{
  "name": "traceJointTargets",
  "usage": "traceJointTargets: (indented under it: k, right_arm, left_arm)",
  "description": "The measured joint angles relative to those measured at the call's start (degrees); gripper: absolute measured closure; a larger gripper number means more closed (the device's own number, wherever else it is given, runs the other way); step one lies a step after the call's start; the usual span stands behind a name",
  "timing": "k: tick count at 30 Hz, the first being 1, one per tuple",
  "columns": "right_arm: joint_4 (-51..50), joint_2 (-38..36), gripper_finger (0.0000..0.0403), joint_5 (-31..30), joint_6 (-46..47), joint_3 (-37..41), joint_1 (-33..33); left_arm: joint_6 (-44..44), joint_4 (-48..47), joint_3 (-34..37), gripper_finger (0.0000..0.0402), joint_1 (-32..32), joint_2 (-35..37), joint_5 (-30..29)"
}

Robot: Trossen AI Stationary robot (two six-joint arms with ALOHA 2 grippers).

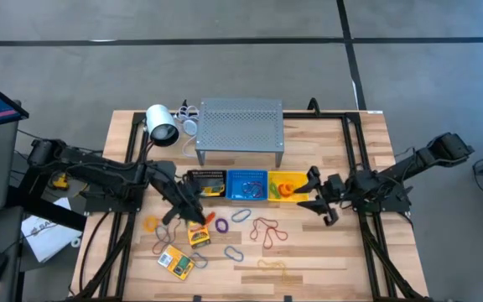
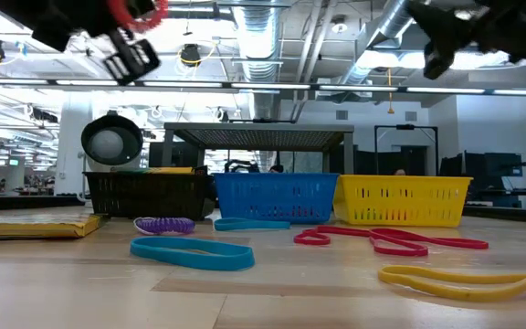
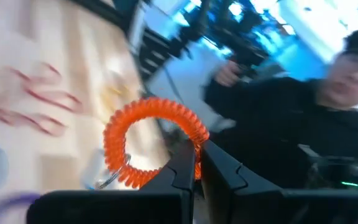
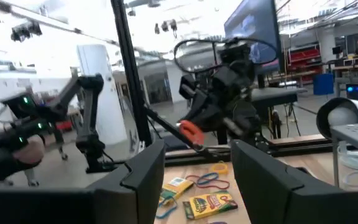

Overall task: Pick & Place Office Desk Supplies
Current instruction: Put the orange spiral keychain into the yellow bin

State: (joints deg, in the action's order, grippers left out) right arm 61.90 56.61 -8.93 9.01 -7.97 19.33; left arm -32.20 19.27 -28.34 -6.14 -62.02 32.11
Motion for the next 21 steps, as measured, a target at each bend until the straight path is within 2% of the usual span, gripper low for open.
traceJointTargets:
  k: [6,11,17,21]
  right_arm:
    - [-0.1,12.3,0.0223,0.0,-1.9,-7.9,-1.1]
    - [0.0,21.1,0.0223,-0.1,1.6,-13.1,-4.9]
    - [1.6,26.1,0.0223,0.0,5.9,-16.4,-9.7]
    - [1.6,27.2,0.0223,3.3,6.7,-18.6,-11.5]
  left_arm:
    - [10.9,-0.2,0.0,0.0394,2.6,0.0,-9.0]
    - [19.0,-0.3,0.0,0.0394,2.6,0.0,-17.8]
    - [24.6,-0.1,0.0,0.0394,2.6,0.0,-23.2]
    - [27.5,0.1,0.0,0.0394,2.6,0.0,-26.7]
